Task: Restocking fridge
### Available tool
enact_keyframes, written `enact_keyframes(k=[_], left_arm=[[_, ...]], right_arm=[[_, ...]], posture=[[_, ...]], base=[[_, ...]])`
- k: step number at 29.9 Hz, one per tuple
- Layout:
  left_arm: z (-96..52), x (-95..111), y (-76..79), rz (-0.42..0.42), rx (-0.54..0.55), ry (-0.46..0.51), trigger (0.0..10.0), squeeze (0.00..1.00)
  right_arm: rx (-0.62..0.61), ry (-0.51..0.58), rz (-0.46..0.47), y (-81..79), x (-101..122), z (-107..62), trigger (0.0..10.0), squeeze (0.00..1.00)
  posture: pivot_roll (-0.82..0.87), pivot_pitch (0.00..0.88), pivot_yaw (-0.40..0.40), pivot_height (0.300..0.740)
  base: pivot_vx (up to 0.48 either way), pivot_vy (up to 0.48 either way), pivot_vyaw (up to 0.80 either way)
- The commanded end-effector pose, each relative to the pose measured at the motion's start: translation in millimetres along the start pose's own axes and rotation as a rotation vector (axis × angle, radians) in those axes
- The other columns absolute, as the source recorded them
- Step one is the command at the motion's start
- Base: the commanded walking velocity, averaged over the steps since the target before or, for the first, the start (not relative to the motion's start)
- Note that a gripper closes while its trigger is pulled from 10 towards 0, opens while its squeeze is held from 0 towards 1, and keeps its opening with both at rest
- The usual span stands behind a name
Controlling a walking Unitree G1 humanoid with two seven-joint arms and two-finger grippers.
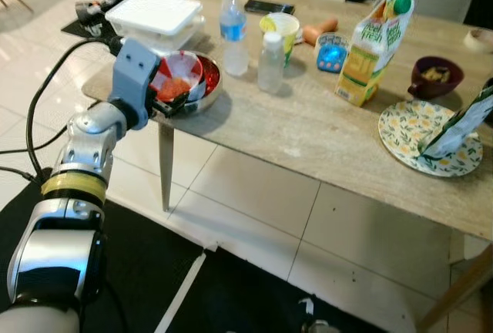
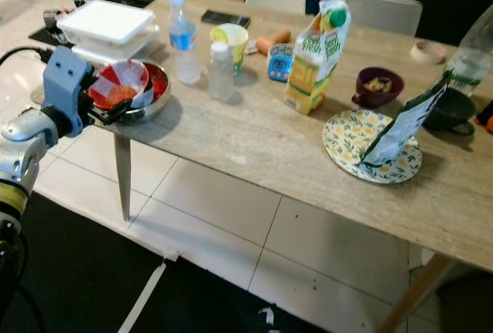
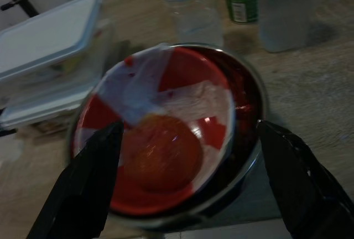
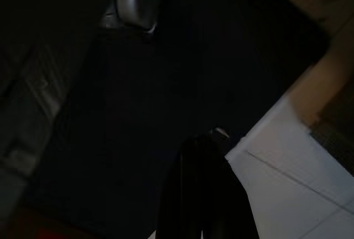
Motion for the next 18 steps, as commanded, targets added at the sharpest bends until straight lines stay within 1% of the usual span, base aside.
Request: enact_keyframes(k=[1,2,5,8,11,14,16,18], left_arm=[[6.1,3.3,8.7,-0.014,-0.027,0.012,10.0,0.0],[11.7,9.8,12.9,-0.033,-0.042,0.035,10.0,0.0],[19.3,18.4,16.0,-0.059,-0.055,0.062,10.0,0.0],[24.3,22.3,15.1,-0.037,-0.045,0.056,10.0,0.0],[24.7,22.5,14.8,-0.037,-0.042,0.055,10.0,0.0],[25.5,25.8,6.7,-0.035,-0.005,0.046,10.0,0.0],[25.6,25.9,6.2,-0.033,-0.003,0.043,10.0,0.0],[25.7,23.6,3.9,-0.026,0.011,0.021,10.0,0.0]], right_arm=[[0.019,-0.044,-0.006,-5.4,-17.7,-2.2,10.0,0.0],[0.02,-0.044,-0.003,-5.0,-19.9,-2.8,10.0,0.0],[0.022,-0.042,-0.002,-4.9,-21.5,-3.4,10.0,0.0],[0.023,-0.041,-0.001,-3.9,-25.8,-4.9,10.0,0.0],[0.023,-0.041,-0.001,-3.8,-26.0,-5.0,10.0,0.0],[0.023,-0.05,-0.003,-0.9,-35.2,-8.0,10.0,0.0],[0.023,-0.051,-0.003,-0.5,-36.2,-8.4,10.0,0.0],[0.025,-0.053,-0.005,0.2,-38.6,-9.3,10.0,0.0]], posture=[[-0.06,0.303,0.024,0.74],[-0.07,0.314,0.024,0.74],[-0.07,0.325,0.024,0.74],[-0.09,0.344,0.023,0.74],[-0.09,0.344,0.023,0.74],[-0.1,0.382,0.017,0.74],[-0.1,0.382,0.017,0.74],[-0.1,0.394,0.015,0.74]], base=[[0.0,0.0,0.0],[0.0,0.0,0.0],[0.0,0.0,0.0],[0.0,0.0,0.0],[0.0,0.0,0.0],[0.0,0.0,0.0],[0.0,0.0,0.0],[0.0,0.0,0.0]])
Point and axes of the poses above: a point about 5 cm out from each wrist's last joint towards the gripper, its own z axis pointing out of the wrist towards the gripper, its own x axis along the axis of the wrist's last joint, y = z × x, the point moved 3 cm from there along z, pointing out of the wrist towards the gripper, and after that the axes turned 13 degrees about z, right-handed, at the moved point
